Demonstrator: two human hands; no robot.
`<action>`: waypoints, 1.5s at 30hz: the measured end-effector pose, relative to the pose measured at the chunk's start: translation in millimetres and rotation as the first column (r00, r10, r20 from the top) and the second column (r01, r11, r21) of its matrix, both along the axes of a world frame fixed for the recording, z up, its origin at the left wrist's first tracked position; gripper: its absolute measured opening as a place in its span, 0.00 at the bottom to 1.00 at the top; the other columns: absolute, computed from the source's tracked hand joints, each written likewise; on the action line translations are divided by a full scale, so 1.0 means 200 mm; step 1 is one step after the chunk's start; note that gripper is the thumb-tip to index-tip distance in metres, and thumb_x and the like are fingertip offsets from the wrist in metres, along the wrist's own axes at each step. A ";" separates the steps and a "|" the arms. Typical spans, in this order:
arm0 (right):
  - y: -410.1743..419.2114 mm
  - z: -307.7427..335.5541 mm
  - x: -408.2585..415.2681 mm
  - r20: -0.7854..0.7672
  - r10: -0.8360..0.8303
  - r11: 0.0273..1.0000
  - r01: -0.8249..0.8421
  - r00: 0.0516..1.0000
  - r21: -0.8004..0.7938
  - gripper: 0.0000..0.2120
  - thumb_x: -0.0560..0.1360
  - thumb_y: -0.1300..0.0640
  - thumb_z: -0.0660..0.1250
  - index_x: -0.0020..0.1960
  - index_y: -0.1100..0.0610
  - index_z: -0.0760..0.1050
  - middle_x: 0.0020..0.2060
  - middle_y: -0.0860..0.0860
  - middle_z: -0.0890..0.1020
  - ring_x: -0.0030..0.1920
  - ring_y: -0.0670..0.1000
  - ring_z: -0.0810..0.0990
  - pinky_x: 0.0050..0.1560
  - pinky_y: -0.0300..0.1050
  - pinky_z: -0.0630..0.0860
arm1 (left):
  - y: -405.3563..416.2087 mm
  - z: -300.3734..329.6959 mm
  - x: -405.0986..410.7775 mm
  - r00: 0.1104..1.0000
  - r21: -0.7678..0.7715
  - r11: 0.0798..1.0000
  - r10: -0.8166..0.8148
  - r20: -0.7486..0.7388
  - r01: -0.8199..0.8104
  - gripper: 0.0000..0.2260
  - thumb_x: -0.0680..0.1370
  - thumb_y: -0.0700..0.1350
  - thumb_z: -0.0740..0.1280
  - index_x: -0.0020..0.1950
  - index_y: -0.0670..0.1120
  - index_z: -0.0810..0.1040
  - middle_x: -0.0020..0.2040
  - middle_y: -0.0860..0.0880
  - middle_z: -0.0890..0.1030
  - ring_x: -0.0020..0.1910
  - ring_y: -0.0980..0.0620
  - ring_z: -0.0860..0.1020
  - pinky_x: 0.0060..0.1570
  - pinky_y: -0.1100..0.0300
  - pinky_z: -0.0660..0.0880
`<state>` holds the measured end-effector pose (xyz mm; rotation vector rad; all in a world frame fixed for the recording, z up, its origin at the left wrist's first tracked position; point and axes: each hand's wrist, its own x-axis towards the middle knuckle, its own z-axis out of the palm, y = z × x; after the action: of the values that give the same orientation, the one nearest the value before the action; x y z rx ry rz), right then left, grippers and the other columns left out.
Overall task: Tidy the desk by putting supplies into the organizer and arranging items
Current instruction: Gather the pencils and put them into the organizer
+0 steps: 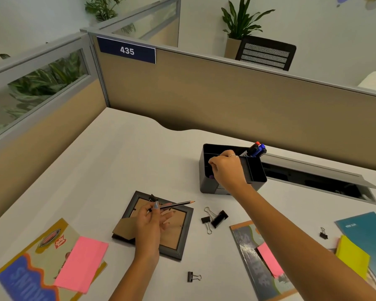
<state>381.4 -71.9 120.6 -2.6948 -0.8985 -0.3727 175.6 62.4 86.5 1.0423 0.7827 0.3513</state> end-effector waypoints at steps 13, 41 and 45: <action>-0.08 0.10 -0.51 -0.510 0.211 0.829 0.124 0.834 0.545 0.11 0.75 0.55 0.67 0.56 0.55 0.79 0.48 0.47 0.82 0.47 0.42 0.81 0.48 0.33 0.78 | -0.06 0.12 0.08 0.994 -0.018 0.999 -0.027 0.103 0.029 0.09 0.79 0.46 0.62 0.55 0.43 0.73 0.51 0.45 0.83 0.47 0.50 0.83 0.44 0.58 0.76; -0.04 0.09 0.06 0.045 -0.007 0.998 0.004 0.999 0.069 0.07 0.75 0.60 0.66 0.50 0.59 0.81 0.45 0.55 0.84 0.51 0.59 0.76 0.46 0.50 0.73 | -0.19 -0.43 -0.09 0.720 0.751 -0.263 -0.221 -0.657 0.605 0.25 0.79 0.55 0.54 0.74 0.45 0.62 0.76 0.46 0.60 0.74 0.45 0.59 0.68 0.45 0.56; -0.03 0.03 0.07 -0.011 0.024 1.000 -0.024 1.000 0.011 0.08 0.76 0.59 0.64 0.51 0.58 0.81 0.44 0.54 0.85 0.52 0.60 0.74 0.48 0.53 0.74 | -0.19 -0.44 -0.09 0.720 0.751 -0.269 -0.220 -0.658 0.603 0.26 0.79 0.55 0.55 0.74 0.45 0.62 0.76 0.46 0.59 0.74 0.45 0.58 0.67 0.45 0.57</action>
<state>396.2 -78.3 127.5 -2.6706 -0.9224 -0.3560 157.4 23.6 -1.1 2.8931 0.0969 0.0527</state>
